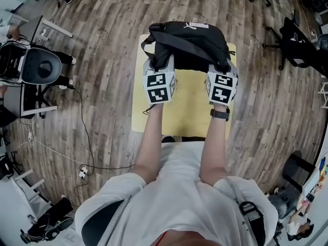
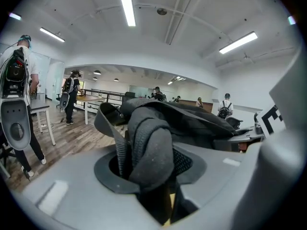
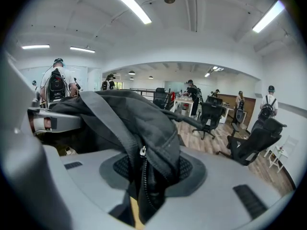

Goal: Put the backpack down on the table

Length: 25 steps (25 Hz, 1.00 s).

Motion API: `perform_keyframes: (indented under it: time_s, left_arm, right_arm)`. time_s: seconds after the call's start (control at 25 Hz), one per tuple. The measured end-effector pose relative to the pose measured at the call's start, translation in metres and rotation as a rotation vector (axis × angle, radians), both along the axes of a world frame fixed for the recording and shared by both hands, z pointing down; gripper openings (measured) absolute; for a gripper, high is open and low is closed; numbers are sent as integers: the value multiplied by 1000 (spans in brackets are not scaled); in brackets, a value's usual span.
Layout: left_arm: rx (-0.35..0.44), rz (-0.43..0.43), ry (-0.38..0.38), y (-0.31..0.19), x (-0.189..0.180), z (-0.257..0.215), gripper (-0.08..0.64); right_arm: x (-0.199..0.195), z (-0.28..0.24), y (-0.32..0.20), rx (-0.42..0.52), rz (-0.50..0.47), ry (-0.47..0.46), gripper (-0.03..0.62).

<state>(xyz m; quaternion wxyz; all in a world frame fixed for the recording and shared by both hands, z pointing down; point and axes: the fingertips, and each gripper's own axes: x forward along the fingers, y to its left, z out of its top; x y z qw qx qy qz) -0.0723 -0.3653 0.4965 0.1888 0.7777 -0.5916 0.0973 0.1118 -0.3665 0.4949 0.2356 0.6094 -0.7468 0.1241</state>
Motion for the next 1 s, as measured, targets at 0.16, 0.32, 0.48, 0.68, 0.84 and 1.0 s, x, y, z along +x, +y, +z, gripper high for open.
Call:
perform_keyframes:
  time_s: [0.16, 0.32, 0.48, 0.68, 0.84, 1.0]
  left_arm:
    - [-34, -8, -15, -10, -2, 17, 158]
    - [-67, -18, -44, -18, 1, 38, 158]
    - [-96, -26, -79, -28, 5, 57, 158]
    - [-142, -24, -95, -29, 9, 80, 158]
    - [-170, -26, -100, -34, 17, 98, 158]
    - [-190, -22, -106, -40, 22, 113, 158]
  right_arm:
    - [-3, 20, -11, -34, -7, -15, 133]
    - [0, 40, -19, -65, -11, -23, 133]
    - [5, 56, -27, -96, -11, -24, 133]
    - [9, 79, -28, -140, -8, -28, 133]
    - [16, 96, -33, -163, -8, -32, 133]
    - [21, 111, -38, -182, -4, -36, 133]
